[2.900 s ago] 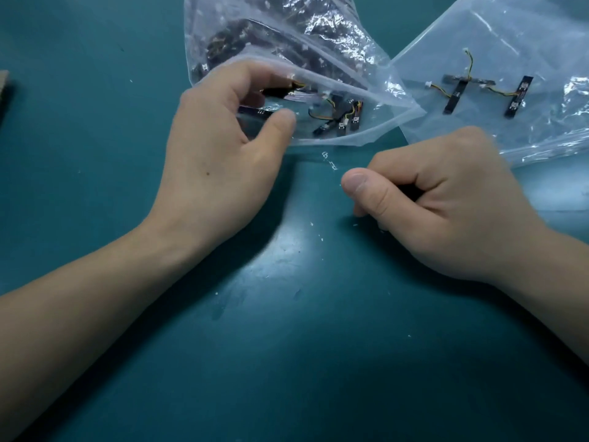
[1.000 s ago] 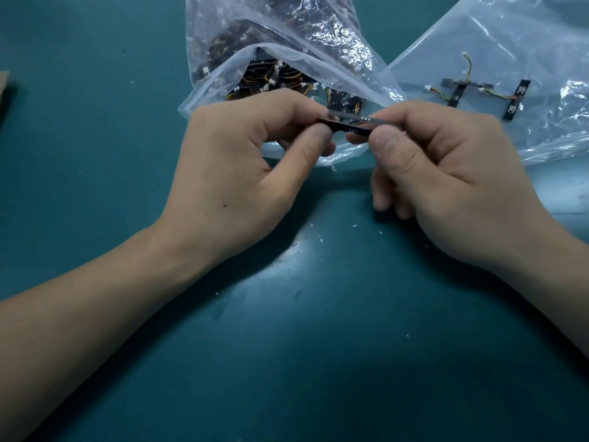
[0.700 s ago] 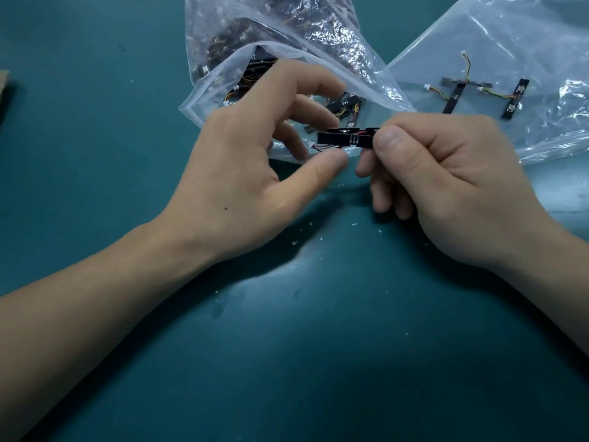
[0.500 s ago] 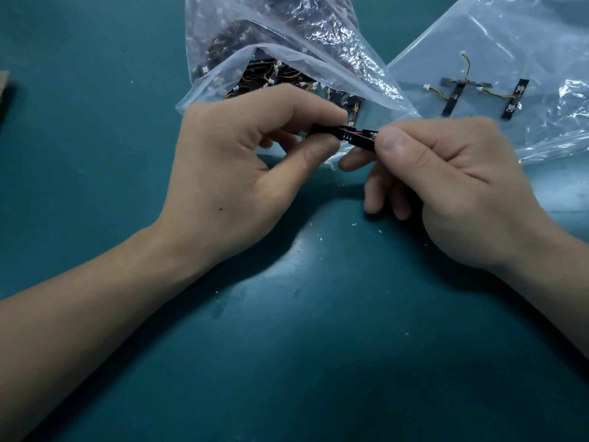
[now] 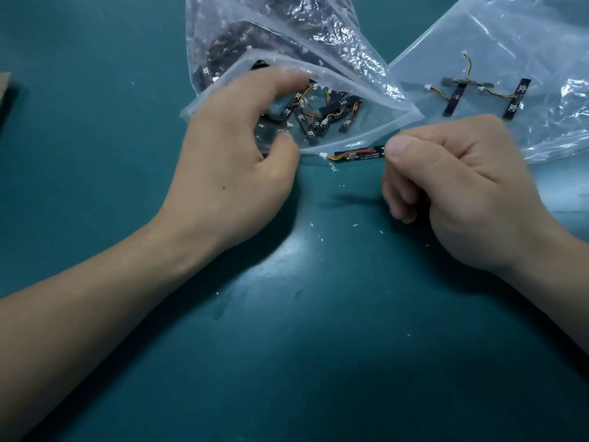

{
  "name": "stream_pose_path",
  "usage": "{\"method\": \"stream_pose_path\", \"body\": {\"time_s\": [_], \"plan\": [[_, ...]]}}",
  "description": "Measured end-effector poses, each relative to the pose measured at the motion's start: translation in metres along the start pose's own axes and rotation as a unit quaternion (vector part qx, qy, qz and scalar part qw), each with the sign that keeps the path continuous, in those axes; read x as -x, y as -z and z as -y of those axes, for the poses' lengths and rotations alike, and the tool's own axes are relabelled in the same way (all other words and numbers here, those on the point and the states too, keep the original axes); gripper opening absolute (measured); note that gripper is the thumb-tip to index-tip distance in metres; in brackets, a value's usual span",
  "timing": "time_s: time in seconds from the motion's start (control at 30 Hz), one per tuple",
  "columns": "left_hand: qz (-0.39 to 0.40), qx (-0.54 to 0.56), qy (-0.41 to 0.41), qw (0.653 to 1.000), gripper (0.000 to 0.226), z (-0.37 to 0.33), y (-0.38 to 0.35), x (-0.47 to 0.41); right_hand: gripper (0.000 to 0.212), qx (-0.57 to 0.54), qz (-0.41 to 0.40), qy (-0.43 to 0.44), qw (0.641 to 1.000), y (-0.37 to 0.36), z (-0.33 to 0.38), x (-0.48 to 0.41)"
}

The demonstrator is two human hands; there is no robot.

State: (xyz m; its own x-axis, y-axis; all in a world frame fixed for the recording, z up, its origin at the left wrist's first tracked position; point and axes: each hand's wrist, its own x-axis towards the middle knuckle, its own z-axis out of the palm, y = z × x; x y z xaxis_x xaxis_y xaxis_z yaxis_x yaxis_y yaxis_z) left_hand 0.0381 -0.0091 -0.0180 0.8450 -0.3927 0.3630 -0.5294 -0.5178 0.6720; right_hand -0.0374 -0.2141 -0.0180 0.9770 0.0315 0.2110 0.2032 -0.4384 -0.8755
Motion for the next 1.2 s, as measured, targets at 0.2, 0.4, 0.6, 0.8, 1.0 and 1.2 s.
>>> {"method": "stream_pose_path", "body": {"time_s": [0.2, 0.4, 0.6, 0.8, 1.0, 1.2], "plan": [[0.047, 0.006, -0.148, 0.988, 0.021, -0.011, 0.004, 0.01, 0.047, -0.023, 0.006, -0.006, 1.0, 0.0, -0.002, -0.001], [0.049, 0.024, -0.161, 0.985, 0.007, -0.01, 0.002, 0.01, 0.043, 0.038, 0.078, 0.004, 0.996, 0.005, 0.002, 0.0], [0.07, 0.07, -0.146, 0.984, 0.018, -0.01, -0.001, 0.01, 0.043, 0.121, 0.121, 0.089, 0.981, 0.006, 0.002, 0.002], [0.071, 0.191, -0.058, 0.977, 0.029, -0.006, 0.006, 0.005, 0.04, -0.076, 0.03, -0.007, 0.997, 0.005, 0.0, 0.001], [0.127, 0.093, -0.084, 0.984, 0.017, -0.011, 0.005, 0.01, 0.04, -0.039, 0.062, -0.01, 0.997, 0.003, -0.001, 0.002], [0.126, 0.069, -0.079, 0.986, 0.018, -0.013, 0.006, 0.011, 0.036, 0.005, 0.054, -0.002, 0.998, 0.002, 0.002, 0.002]]}}
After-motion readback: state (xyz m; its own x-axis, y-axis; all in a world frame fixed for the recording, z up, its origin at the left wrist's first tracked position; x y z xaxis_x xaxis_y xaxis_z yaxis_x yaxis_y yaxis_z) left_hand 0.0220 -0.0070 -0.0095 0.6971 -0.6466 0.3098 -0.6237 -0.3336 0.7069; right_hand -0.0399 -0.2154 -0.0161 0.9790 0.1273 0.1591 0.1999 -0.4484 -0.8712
